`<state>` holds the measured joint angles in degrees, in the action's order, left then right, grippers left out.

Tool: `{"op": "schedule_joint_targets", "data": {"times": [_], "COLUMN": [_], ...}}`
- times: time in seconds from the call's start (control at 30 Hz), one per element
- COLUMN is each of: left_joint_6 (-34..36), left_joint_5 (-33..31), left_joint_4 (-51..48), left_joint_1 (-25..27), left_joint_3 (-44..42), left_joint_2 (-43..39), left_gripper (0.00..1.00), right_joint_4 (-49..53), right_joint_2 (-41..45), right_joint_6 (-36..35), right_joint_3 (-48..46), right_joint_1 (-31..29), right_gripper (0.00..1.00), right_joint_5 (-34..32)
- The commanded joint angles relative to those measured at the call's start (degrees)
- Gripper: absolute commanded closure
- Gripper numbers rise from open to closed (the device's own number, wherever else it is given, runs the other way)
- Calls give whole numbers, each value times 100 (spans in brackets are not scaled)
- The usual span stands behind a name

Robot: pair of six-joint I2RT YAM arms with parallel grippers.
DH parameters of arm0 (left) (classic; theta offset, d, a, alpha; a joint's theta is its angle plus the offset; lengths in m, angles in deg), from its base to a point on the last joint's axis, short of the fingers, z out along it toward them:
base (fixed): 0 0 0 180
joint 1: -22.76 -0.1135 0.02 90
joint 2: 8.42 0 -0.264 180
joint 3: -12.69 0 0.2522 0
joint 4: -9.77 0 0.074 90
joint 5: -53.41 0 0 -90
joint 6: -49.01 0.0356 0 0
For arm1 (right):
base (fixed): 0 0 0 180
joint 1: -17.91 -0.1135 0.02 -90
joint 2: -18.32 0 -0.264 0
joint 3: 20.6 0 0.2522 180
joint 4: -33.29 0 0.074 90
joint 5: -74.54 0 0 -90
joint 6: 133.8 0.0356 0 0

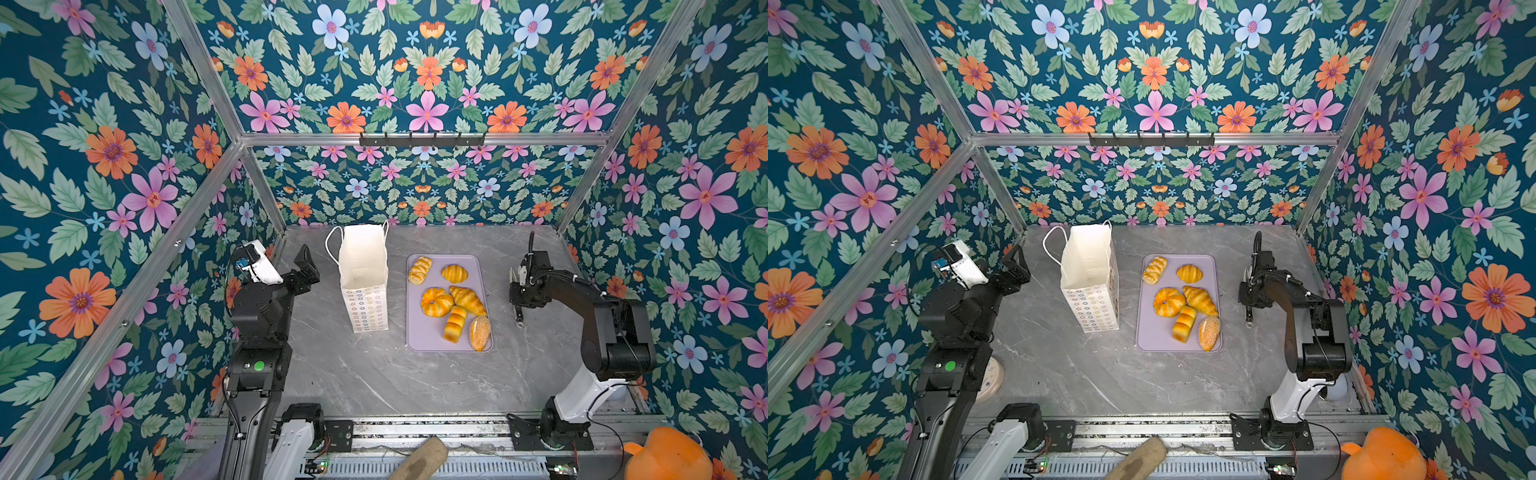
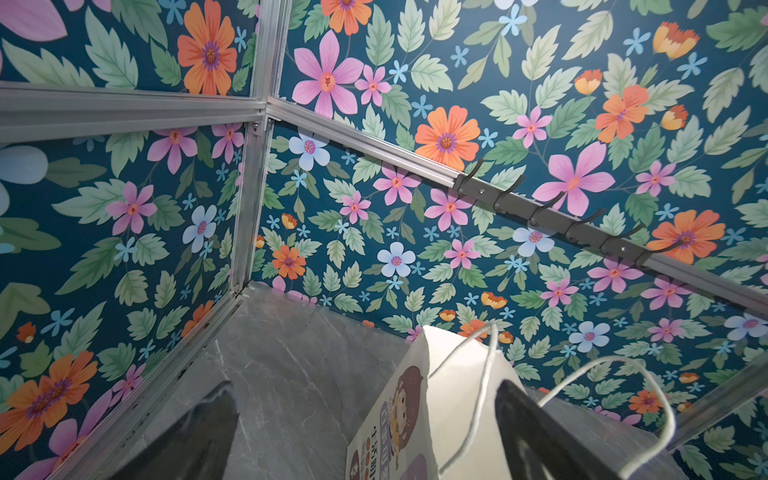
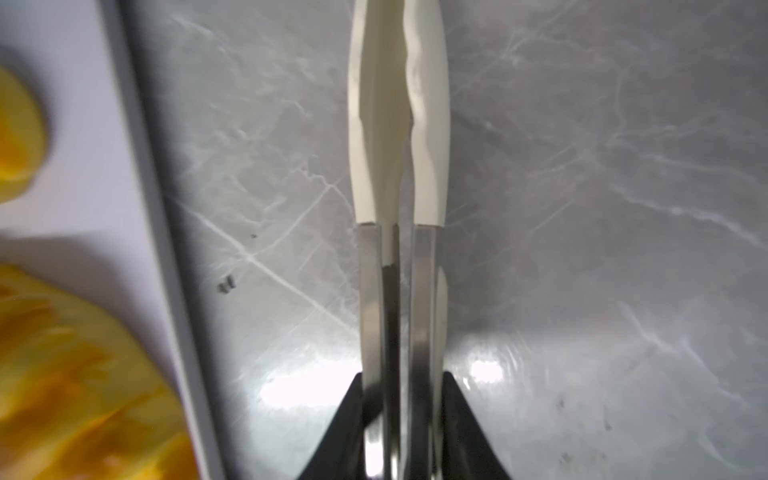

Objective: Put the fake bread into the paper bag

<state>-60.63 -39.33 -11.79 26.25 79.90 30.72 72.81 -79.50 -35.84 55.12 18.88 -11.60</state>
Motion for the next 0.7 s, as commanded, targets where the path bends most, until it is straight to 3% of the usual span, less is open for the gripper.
{"op": "schedule_joint_targets", "data": {"times": [0.0, 0.3, 0.67], "left_joint_6": [21, -34, -36], "left_joint_5": [320, 1022, 2833], "left_joint_4": [-23, 215, 1070], "left_joint_1": [3, 3, 55], "left_joint_3": [110, 202, 498], "left_joint_2": [-2, 33, 577], "left_gripper": [3, 5, 6], "right_joint_4": [52, 272, 722], "right_joint_2": [340, 1355, 2319], "right_joint_6": [-12, 90, 539], "right_joint_3": [-16, -18, 394], "right_joint_1": [0, -9, -317], "right_gripper": [74, 77, 79], "right_joint_5": [281, 1062, 2796]}}
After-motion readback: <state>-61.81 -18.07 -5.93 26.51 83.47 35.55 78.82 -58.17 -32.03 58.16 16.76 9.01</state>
